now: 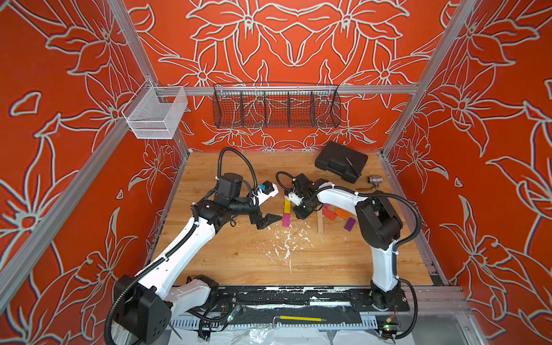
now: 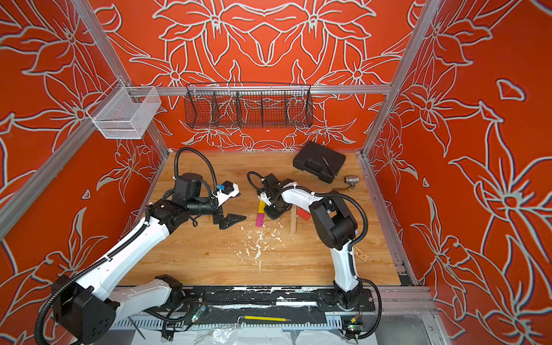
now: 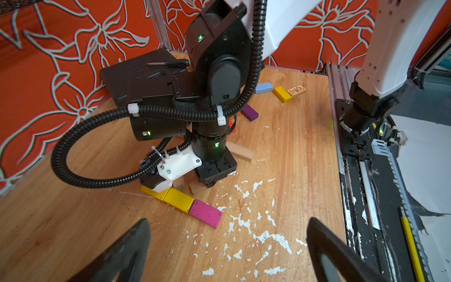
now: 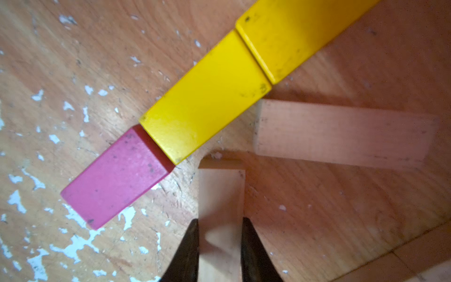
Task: Assemble the letter k with building blocks
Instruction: Assemble the building block at the center of the board.
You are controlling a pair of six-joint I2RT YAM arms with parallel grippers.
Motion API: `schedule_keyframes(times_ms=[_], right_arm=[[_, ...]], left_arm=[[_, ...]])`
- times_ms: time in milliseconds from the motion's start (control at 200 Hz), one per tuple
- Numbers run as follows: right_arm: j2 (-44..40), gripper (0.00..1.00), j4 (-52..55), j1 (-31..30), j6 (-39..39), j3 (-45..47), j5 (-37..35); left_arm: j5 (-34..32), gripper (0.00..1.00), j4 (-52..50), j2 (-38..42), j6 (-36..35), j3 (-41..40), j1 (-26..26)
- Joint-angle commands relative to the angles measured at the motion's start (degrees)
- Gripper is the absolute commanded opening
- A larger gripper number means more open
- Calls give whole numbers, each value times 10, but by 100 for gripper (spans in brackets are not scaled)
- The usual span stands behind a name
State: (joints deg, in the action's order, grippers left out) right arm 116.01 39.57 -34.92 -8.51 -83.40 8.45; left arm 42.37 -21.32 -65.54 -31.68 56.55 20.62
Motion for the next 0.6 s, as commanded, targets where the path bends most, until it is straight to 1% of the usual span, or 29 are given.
schedule_keyframes(times_ms=[0, 596], right_arm=[[0, 26, 3, 2, 3, -8, 2], [3, 26, 2, 6, 10, -18, 6]], left_arm=[[14, 97, 1, -4, -2, 6, -5], [20, 97, 1, -4, 2, 8, -9]])
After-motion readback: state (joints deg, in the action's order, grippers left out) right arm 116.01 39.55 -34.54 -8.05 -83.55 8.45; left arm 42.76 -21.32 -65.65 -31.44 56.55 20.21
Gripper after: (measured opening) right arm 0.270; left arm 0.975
